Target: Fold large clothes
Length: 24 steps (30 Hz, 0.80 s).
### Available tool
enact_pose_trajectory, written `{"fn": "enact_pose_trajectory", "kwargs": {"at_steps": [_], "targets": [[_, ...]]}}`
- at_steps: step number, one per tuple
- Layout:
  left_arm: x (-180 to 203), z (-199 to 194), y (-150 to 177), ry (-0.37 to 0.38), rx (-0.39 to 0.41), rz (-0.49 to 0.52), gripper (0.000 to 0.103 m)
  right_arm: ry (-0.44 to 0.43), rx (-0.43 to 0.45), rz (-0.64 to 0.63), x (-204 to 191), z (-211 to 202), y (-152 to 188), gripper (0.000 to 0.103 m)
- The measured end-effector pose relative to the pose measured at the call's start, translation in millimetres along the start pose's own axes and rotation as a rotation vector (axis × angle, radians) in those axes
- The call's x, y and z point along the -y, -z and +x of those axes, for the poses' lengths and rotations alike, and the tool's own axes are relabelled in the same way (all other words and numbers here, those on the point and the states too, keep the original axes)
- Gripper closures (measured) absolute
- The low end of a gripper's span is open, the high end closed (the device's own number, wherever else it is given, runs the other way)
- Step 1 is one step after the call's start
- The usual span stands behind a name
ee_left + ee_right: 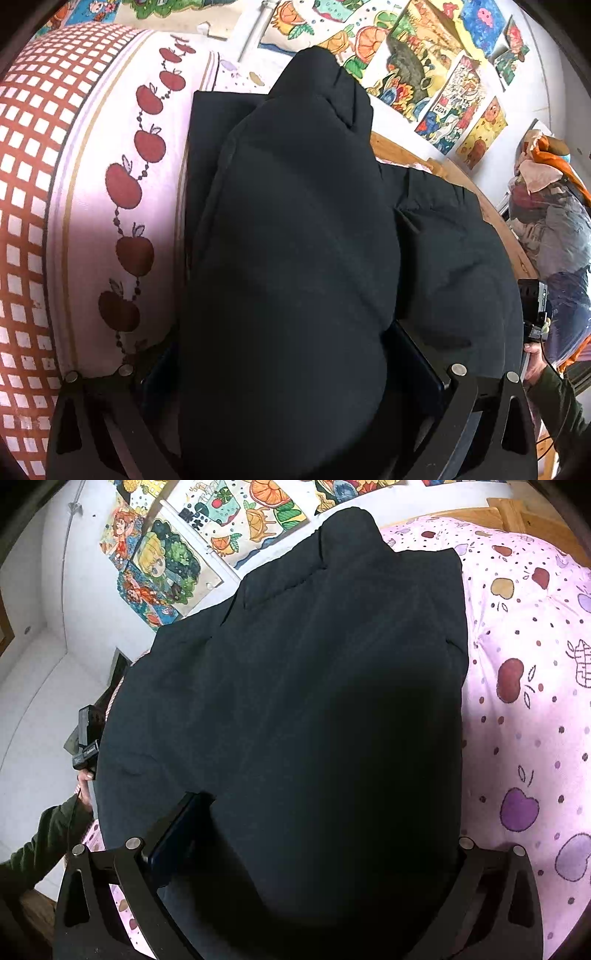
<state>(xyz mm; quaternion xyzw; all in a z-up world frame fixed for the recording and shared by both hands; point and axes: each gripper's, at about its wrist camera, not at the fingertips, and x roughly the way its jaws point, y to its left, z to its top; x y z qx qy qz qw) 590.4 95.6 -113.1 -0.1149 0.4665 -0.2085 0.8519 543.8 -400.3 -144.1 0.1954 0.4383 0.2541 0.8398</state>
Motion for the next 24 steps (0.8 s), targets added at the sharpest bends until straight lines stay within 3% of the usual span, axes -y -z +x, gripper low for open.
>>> {"fn": "enact_pose_trajectory", "kwargs": {"at_steps": [7, 12, 16, 18, 24], "targets": [[0.3, 7.5, -5.0, 0.002, -0.063, -0.099, 0.0, 0.005, 0.008, 0.159, 3.0, 4.0, -4.5, 0.001], [9.5, 7.4, -2.6, -0.038, -0.089, -0.144, 0.0, 0.089, 0.053, 0.198, -9.7, 3.7, 0.2, 0.001], [16.6, 3.8, 1.8, -0.038, -0.095, -0.158, 0.014, 0.142, 0.051, 0.181, -20.6, 3.9, -0.6, 0.003], [19.4, 0.8, 1.9, -0.053, -0.103, -0.162, 0.02, 0.16, 0.059, 0.183, -26.9, 2.3, -1.4, 0.008], [26.8, -13.2, 5.9, -0.108, -0.117, -0.135, 0.04, 0.225, 0.078, 0.196, -29.4, -16.4, 4.2, 0.044]]}}
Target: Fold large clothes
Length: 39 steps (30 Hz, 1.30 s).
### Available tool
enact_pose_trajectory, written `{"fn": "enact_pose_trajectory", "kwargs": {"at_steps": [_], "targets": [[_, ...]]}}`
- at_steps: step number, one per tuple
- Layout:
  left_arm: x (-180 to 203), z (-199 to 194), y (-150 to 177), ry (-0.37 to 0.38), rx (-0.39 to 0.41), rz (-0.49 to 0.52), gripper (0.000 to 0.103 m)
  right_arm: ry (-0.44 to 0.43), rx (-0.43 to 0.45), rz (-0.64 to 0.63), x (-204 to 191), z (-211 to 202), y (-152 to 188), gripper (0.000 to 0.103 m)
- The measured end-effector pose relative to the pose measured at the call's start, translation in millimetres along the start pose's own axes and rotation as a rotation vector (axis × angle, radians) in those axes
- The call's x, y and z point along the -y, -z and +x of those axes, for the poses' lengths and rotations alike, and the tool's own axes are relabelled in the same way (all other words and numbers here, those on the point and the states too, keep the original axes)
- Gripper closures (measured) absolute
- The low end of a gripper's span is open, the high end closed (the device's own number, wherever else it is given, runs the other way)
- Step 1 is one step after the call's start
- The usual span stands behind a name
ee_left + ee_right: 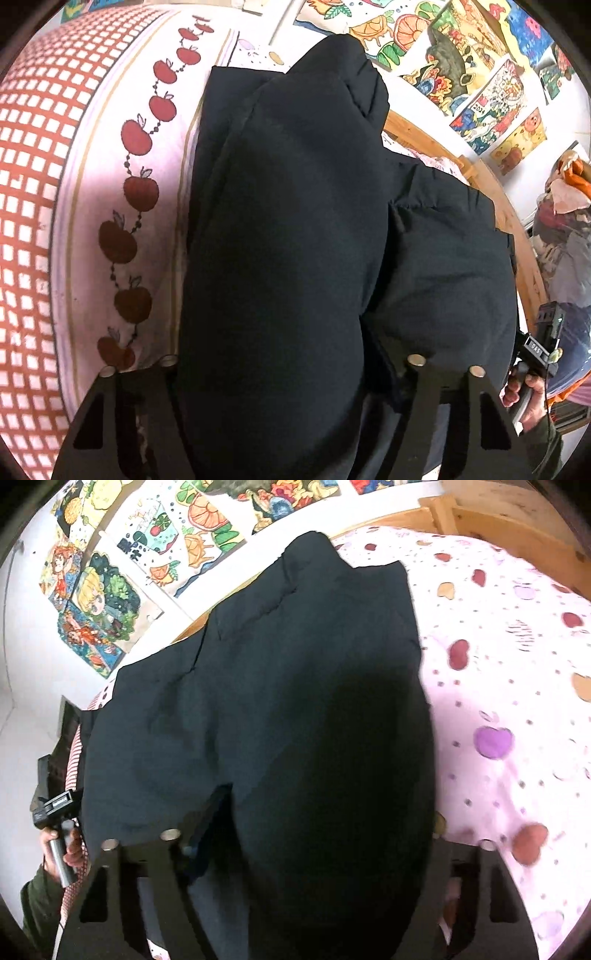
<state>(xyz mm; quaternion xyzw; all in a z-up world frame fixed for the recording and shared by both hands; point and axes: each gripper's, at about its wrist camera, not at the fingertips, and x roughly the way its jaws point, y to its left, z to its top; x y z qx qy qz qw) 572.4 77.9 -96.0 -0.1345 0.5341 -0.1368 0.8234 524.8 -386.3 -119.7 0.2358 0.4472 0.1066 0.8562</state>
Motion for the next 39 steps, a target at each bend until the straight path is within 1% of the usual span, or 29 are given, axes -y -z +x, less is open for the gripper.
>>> {"fn": "enact_pose_trajectory", "kwargs": {"at_steps": [1, 2, 3, 4, 5, 7, 8, 10, 14, 16, 19, 24, 28, 34, 39], "targets": [[1.5, -2.6, 0.4, -0.006, 0.002, 0.001, 0.045, 0.005, 0.004, -0.001, -1.8, -3.6, 0.4, 0.051], [3.4, -5.7, 1.8, -0.011, 0.004, 0.003, 0.047, 0.011, 0.008, -0.008, -4.9, -8.6, 0.8, 0.057], [5.2, -9.0, 3.0, -0.016, 0.007, 0.004, 0.052, 0.013, 0.01, -0.015, -2.8, -13.0, 2.3, 0.061], [7.0, -11.9, 3.7, -0.019, 0.01, 0.005, 0.057, 0.013, 0.012, -0.02, -5.0, -17.6, 3.0, 0.067], [8.4, -15.2, 4.6, -0.022, 0.014, 0.005, 0.06, 0.004, 0.012, -0.021, -6.9, -21.3, 3.7, 0.074], [10.9, -26.0, 8.1, -0.037, 0.033, 0.007, 0.069, 0.007, 0.032, -0.037, -20.1, -31.0, 2.8, 0.078], [13.1, -30.8, 9.2, -0.051, 0.041, 0.009, 0.07, 0.011, 0.038, -0.049, -24.2, -34.6, 2.6, 0.079], [18.4, -42.7, 12.1, -0.087, 0.061, 0.008, 0.075, 0.012, 0.058, -0.079, -35.4, -45.2, 1.4, 0.08], [27.4, -70.9, 18.1, -0.136, 0.106, 0.026, 0.078, -0.003, 0.079, -0.113, -51.7, -64.7, -2.6, 0.082], [28.4, -85.4, 21.3, -0.139, 0.125, 0.024, 0.08, -0.014, 0.085, -0.137, -61.1, -76.5, -3.3, 0.082], [24.7, -108.6, 30.1, -0.127, 0.126, 0.009, 0.08, -0.04, 0.087, -0.164, -69.7, -96.0, 1.7, 0.083], [17.6, -143.5, 57.3, -0.145, 0.109, 0.048, 0.081, -0.068, 0.066, -0.22, -84.7, -129.3, 21.5, 0.083], [16.0, -148.8, 73.2, -0.15, 0.092, 0.056, 0.081, -0.065, 0.037, -0.238, -84.7, -140.6, 35.6, 0.083], [4.2, -139.2, 85.6, -0.142, 0.059, 0.031, 0.081, -0.037, -0.011, -0.198, -72.8, -131.5, 52.4, 0.083], [8.3, -130.2, 89.6, -0.165, 0.044, 0.074, 0.078, -0.028, -0.041, -0.149, -55.9, -121.8, 61.5, 0.082]]}}
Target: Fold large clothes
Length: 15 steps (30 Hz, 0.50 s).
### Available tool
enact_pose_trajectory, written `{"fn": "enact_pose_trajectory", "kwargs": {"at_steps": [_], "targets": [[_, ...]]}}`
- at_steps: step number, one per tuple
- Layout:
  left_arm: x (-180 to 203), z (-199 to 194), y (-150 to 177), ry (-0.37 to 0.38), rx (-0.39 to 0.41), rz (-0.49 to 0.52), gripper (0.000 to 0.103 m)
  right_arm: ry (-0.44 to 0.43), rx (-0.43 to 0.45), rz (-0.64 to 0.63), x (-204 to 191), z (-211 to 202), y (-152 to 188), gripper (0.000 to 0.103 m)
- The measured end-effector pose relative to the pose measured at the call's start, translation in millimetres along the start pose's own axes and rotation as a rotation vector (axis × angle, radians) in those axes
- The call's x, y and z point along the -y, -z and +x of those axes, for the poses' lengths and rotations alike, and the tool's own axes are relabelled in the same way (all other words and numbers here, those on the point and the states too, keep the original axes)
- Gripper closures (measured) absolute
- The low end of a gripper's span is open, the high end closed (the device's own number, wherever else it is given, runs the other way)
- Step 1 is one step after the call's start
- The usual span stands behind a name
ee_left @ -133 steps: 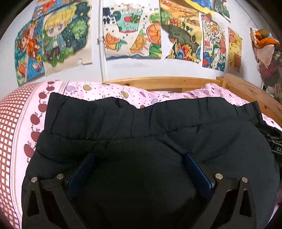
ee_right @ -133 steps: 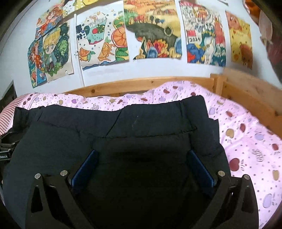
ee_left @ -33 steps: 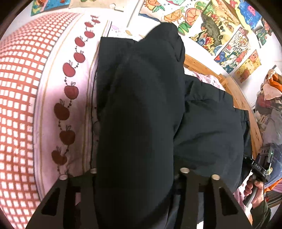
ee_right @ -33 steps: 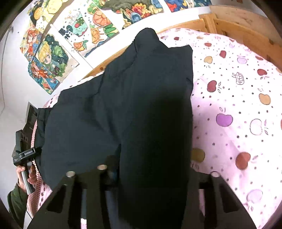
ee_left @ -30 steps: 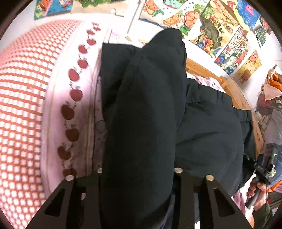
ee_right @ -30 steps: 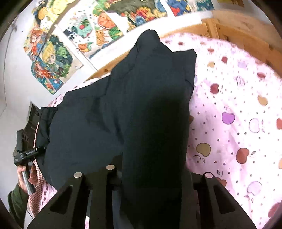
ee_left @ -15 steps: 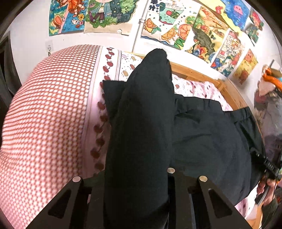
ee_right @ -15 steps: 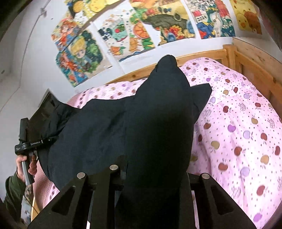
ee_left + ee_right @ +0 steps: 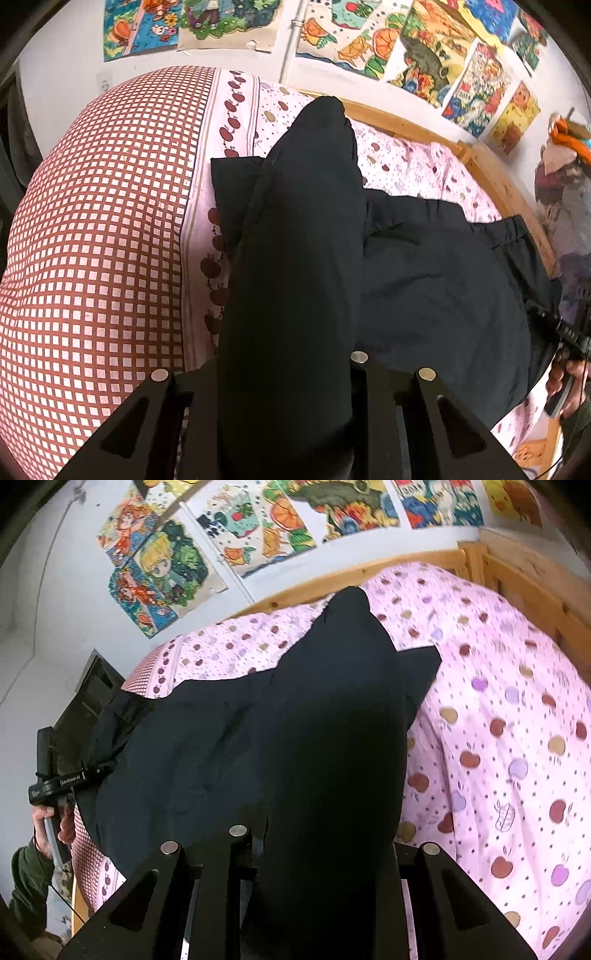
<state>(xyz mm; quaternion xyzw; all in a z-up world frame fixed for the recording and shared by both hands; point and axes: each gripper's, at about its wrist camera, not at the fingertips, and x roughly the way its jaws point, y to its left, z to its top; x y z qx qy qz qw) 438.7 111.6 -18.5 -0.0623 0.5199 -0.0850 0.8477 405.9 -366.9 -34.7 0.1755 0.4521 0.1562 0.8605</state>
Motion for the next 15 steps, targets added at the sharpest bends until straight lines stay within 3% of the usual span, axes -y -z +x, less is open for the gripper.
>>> {"fn": "enact_pose_trajectory", "kwargs": {"at_steps": [6, 8, 9, 11, 13, 15], "targets": [[4.1, 9.8, 5.3, -0.018, 0.005, 0.04, 0.065, 0.046, -0.021, 0.044, 8.1, 15.1, 10.6, 0.071], [3.8, 11.5, 7.8, -0.019, 0.013, 0.036, 0.059, 0.077, -0.025, 0.03, 6.8, 18.8, 13.3, 0.06], [3.9, 12.4, 8.9, -0.022, 0.02, 0.032, 0.055, 0.085, -0.025, 0.027, 6.2, 20.1, 13.3, 0.056], [2.2, 11.9, 11.4, -0.028, 0.031, 0.023, 0.046, 0.106, -0.018, 0.024, 3.5, 20.9, 13.3, 0.04], [0.2, 9.8, 12.7, -0.031, 0.055, 0.001, 0.028, 0.141, -0.001, 0.015, -2.0, 19.9, 14.1, 0.031], [-2.8, 2.9, 16.5, -0.03, 0.095, -0.032, 0.021, 0.183, 0.019, -0.007, -7.8, 16.7, 13.2, 0.028]]}}
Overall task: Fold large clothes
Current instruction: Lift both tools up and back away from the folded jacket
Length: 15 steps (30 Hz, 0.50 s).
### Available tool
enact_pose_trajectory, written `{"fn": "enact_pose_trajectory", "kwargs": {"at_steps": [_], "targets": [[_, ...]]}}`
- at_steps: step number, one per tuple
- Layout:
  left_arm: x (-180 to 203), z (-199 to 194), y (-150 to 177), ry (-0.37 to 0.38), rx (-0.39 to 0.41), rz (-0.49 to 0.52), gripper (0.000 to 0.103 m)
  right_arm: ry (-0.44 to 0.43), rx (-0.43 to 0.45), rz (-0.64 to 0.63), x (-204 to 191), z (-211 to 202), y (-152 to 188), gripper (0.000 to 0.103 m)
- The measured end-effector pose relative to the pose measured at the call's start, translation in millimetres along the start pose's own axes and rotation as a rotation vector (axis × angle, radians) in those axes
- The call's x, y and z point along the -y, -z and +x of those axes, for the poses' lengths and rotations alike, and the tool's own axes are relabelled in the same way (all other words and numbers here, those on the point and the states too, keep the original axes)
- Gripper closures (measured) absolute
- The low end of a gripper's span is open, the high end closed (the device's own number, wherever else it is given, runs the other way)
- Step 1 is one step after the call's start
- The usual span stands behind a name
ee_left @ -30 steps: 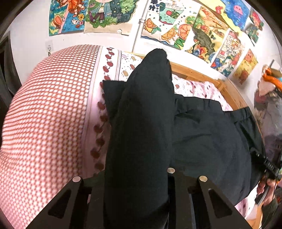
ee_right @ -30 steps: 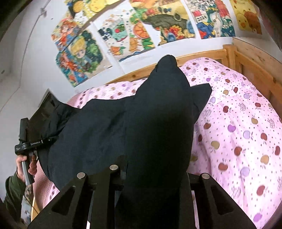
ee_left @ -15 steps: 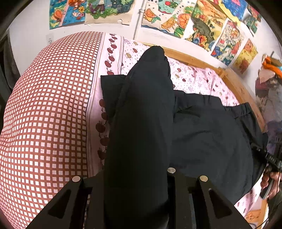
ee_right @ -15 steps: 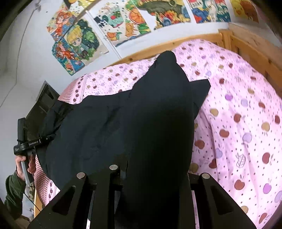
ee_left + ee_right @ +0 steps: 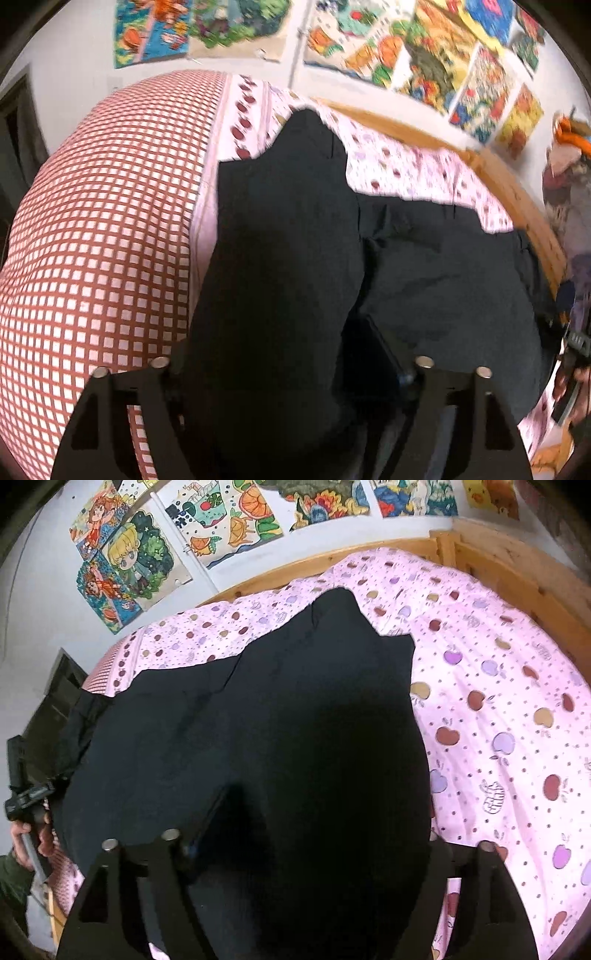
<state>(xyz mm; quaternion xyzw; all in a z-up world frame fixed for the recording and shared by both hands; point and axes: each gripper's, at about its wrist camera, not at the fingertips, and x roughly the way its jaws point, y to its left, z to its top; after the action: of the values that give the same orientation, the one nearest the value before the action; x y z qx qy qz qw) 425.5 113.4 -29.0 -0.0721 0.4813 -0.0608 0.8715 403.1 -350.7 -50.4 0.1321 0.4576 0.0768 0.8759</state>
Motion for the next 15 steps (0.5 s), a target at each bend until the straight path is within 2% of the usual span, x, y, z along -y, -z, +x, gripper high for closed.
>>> {"fn": "enact_pose_trajectory", "kwargs": {"at_steps": [1, 4, 7, 15], "targets": [[-1.2, -4.1, 0.9, -0.005, 0.023, -0.014, 0.017, 0.026, 0.015, -0.014, -3.2, -3.1, 0.3, 0.027], [1.4, -17.8, 4.6, -0.045, 0.088, -0.004, 0.014, 0.108, 0.088, -0.035, -9.6, -20.2, -0.3, 0.026], [6.9, -38.1, 11.6, -0.074, 0.165, 0.027, 0.012, 0.134, 0.171, -0.04, -13.5, -44.2, -1.8, 0.021], [21.9, -92.9, 22.3, -0.014, 0.318, 0.024, 0.002, 0.14, 0.366, -0.156, -43.8, -107.2, 6.9, 0.01]]}}
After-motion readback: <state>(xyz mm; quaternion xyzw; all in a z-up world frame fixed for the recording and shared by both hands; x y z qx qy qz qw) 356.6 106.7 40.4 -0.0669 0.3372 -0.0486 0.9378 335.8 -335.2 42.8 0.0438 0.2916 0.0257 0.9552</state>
